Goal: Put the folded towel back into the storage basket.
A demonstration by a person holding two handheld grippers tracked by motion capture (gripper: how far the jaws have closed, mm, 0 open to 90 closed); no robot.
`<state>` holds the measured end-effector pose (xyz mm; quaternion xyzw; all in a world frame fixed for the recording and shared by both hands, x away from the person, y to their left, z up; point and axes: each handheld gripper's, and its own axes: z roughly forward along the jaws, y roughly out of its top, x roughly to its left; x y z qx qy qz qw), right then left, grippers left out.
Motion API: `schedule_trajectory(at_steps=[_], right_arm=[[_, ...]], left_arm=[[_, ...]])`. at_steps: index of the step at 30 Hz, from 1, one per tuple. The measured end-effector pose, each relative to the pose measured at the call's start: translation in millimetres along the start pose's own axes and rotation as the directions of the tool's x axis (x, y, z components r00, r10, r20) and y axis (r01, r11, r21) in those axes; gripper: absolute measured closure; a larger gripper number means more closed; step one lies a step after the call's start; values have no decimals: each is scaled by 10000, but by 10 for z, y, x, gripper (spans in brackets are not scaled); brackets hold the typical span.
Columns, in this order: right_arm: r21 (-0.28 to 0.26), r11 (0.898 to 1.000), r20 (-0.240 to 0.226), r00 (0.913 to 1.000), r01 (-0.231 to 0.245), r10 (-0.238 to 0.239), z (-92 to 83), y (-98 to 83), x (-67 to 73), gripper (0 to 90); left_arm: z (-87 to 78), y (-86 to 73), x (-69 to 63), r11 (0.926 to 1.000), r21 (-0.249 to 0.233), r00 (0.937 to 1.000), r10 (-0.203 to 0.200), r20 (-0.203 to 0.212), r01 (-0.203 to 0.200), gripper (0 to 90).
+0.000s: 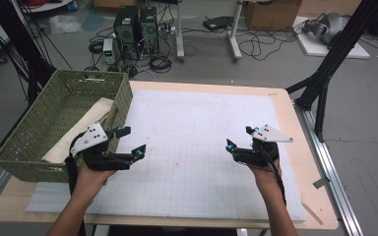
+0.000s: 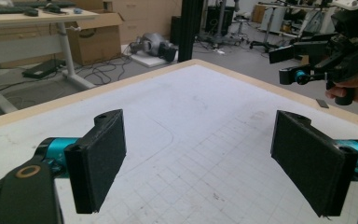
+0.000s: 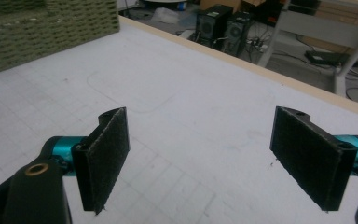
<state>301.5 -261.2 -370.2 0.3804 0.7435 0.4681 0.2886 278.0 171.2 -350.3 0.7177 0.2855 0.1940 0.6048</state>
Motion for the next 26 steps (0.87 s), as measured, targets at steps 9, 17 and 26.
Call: schedule_trajectory(at_steps=[9,17,26], right_arm=[[43,9994,673,9971,-357,353,-183,-364,-63,183],[256,9970,747,9947,-729,708,-229,-628,-86,177],[553,9972,698,9964,-510,471,-226,-709,-76,171]], left_arm=[[260,-189,-100,9998,53,9982,207,554,-210,183],[456,-448,-135,9986,502,9966,130,816,-171,183],[577,-634,-186,9938,1065,9954,210,939,-310,187]])
